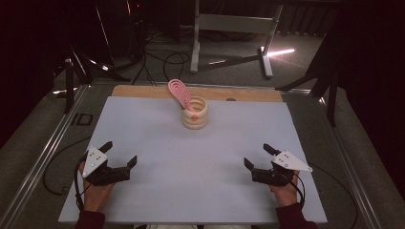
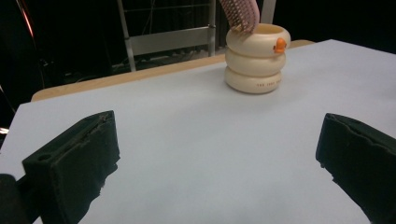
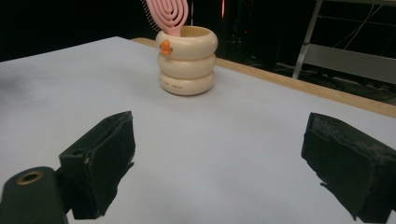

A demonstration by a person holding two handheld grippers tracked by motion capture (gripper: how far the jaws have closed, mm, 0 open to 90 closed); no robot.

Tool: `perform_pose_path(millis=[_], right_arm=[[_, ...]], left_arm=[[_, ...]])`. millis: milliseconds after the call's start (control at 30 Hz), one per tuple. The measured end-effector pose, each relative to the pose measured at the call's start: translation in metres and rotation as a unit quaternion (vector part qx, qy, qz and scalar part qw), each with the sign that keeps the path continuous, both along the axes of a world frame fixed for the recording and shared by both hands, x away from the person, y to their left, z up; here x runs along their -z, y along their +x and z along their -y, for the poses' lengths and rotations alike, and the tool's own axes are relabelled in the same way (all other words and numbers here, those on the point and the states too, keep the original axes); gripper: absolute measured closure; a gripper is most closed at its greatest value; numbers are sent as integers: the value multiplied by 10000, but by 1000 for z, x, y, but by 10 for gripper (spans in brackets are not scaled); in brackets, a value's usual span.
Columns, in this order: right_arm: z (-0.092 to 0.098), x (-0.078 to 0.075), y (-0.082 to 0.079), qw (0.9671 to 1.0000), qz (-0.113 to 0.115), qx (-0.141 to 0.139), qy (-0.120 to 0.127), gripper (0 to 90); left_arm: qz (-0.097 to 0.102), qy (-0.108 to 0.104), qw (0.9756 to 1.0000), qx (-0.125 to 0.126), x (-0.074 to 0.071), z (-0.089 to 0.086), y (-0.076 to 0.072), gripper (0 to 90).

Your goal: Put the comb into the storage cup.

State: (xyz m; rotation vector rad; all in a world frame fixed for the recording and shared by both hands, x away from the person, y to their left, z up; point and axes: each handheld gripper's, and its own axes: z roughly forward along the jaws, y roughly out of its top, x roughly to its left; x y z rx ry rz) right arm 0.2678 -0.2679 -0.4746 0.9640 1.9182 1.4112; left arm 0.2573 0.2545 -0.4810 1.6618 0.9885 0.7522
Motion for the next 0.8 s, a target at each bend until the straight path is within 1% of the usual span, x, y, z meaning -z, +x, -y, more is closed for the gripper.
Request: perform_pose_path(millis=[167, 233, 300, 533, 800], right_arm=[[3, 1, 0, 10000, -3, 73, 10, 98], [3, 1, 0, 10000, -18, 88, 29, 98], [3, 1, 0, 10000, -7, 77, 18, 98], [2, 1, 0, 10000, -21, 66, 16, 98], [2, 1, 0, 10000, -26, 70, 12, 98]], left_arm=[[65, -181, 9998, -14, -1, -3, -4, 0], [30, -131, 9999, -14, 1, -2, -4, 0], [-5, -125, 9999, 3, 3, -1, -4, 0], [-25, -77, 10000, -6, 5, 0, -3, 0], [-46, -110, 9999, -92, 6, -2, -3, 0]])
